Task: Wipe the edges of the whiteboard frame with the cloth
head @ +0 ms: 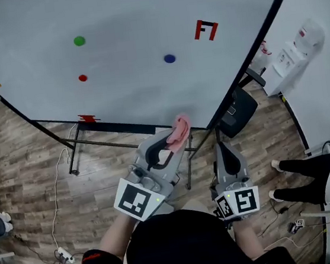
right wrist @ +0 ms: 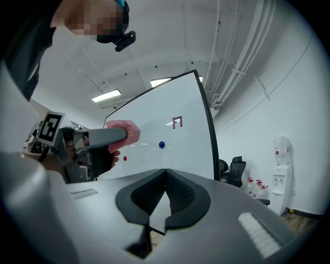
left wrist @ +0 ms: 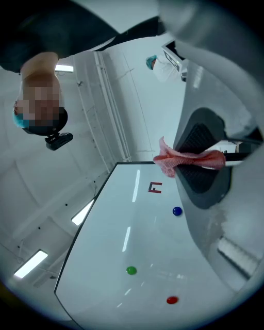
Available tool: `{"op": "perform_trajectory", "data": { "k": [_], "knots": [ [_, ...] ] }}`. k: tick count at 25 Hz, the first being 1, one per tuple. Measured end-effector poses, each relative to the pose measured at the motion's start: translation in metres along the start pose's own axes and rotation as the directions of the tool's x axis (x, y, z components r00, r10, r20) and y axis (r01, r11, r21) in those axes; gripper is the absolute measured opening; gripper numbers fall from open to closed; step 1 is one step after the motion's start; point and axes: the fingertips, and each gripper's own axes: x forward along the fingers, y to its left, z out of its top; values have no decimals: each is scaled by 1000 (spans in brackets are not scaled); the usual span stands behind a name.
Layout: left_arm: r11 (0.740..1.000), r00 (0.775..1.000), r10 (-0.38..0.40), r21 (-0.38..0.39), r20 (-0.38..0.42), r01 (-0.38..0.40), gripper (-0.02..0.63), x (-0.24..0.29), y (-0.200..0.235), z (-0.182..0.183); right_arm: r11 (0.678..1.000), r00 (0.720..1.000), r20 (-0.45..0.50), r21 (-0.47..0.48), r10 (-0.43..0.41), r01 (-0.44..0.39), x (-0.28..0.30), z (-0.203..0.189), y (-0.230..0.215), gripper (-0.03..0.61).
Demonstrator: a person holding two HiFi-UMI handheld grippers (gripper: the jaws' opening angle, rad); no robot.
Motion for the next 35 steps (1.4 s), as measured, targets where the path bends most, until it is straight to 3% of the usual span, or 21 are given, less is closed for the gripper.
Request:
{"op": "perform_trajectory", "data": {
  "k": [12,16,25,35],
  "knots": [
    [992,987,-119,64,104,112,51,107,-15,72,996,994,86,-59,-61,66,15,59,-56,2],
    [988,986,-115,112,121,102,51,139,-21,102,998,992,121,-42,-45,50,29,86,-76,2],
    [959,976,-133,270,170,84,51,201,-33,172,994,978,207,-110,24,-1,51,150,-101,2],
    [928,957,-157,369,245,58,50,258,-37,269,962,958,282,-272,50,29,66,218,-105,2]
  ]
}}
